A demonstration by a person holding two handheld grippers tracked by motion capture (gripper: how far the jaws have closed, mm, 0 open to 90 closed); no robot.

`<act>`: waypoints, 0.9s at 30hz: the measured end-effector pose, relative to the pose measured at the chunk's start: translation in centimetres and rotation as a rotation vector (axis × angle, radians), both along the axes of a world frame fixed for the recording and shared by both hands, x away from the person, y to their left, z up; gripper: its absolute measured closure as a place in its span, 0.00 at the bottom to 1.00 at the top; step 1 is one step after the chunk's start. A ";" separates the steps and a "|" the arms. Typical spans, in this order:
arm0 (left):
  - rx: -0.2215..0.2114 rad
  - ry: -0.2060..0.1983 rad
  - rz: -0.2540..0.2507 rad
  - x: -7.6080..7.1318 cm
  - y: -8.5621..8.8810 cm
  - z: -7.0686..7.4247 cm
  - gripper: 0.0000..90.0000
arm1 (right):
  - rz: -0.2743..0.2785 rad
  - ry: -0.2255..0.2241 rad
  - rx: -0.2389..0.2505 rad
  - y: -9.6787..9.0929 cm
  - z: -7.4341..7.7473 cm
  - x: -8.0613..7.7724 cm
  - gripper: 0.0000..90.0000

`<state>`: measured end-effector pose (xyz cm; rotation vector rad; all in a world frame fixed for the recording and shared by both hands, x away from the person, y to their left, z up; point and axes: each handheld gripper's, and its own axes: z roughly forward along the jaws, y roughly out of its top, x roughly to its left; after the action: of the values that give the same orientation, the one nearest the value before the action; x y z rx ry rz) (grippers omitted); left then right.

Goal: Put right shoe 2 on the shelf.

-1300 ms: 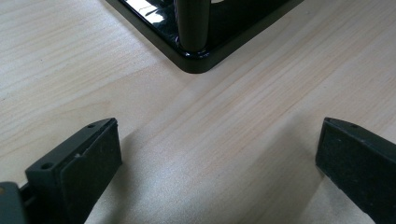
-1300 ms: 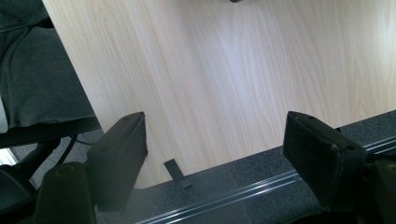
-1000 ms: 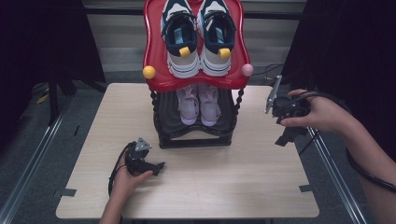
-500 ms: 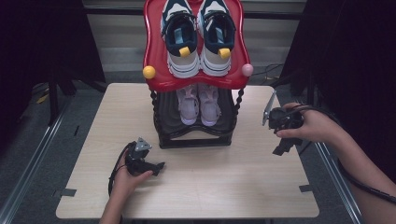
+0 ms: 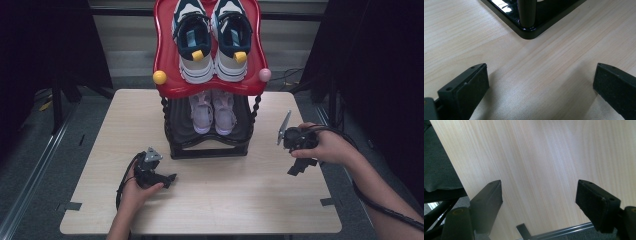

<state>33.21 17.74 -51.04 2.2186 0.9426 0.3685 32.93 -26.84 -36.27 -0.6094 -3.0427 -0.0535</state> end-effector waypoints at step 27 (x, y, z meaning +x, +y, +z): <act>-0.002 -0.001 -0.001 0.0 0.0 0.0 0.00 | -0.097 -0.032 0.147 -0.8 -7.9 -1.2 0.22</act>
<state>33.21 17.74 -51.05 2.2169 0.9404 0.3681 31.77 -27.65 -44.14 -0.7501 -3.0019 -0.2890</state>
